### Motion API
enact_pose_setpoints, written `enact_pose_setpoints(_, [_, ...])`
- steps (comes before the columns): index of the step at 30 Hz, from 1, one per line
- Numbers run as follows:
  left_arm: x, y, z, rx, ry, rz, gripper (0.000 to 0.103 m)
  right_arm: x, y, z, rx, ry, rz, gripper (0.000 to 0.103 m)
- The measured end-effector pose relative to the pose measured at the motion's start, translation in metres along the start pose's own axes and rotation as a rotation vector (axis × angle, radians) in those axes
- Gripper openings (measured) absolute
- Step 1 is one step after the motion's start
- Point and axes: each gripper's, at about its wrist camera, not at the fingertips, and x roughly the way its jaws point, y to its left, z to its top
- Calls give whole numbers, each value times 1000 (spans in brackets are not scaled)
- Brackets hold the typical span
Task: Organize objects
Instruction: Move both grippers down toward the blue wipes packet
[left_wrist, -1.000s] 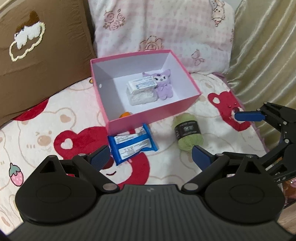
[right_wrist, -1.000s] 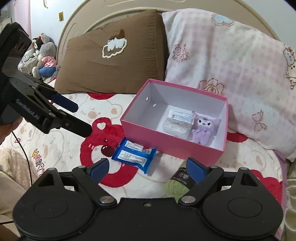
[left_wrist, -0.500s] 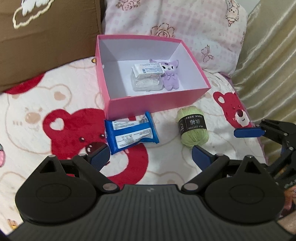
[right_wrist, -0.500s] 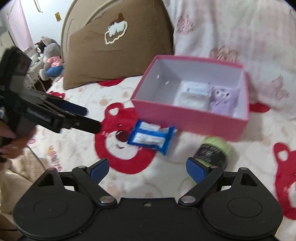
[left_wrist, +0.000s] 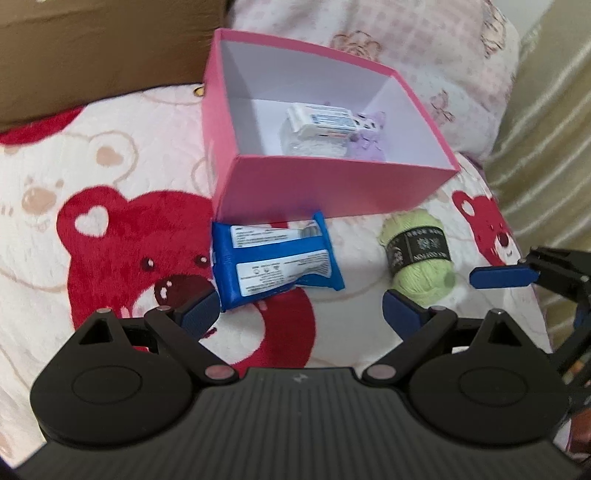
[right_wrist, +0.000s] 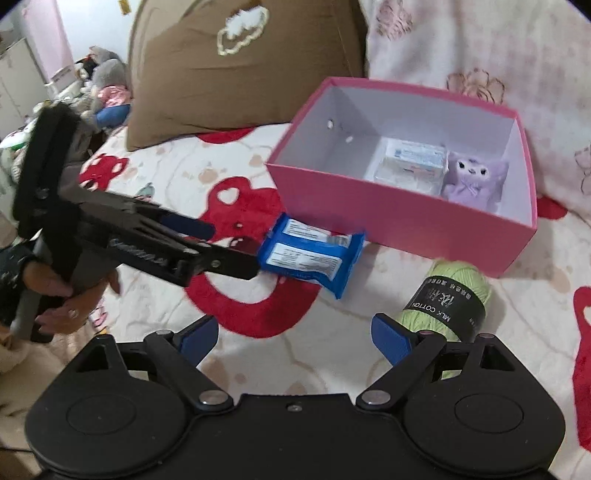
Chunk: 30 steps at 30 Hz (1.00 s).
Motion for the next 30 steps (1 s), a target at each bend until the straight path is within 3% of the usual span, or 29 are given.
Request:
enact_pose_setpoints(11, [15, 28, -17, -37, -128, -50, 93, 53, 0, 0, 4, -45, -132, 91])
enact_pose_setpoints(17, [25, 36, -21, -25, -130, -28, 89, 76, 4, -6, 16, -79, -92, 89])
enact_pose_setpoints(20, [31, 43, -25, -48, -166, -75, 89, 85, 4, -7, 24, -105, -93, 89])
enact_pose_setpoints(25, [48, 51, -24, -88, -168, -54, 89, 100, -8, -8, 104, -144, -121, 89])
enact_pose_setpoints(30, [56, 59, -23, -119, -194, -35, 88, 107, -24, -8, 187, -178, -120, 79])
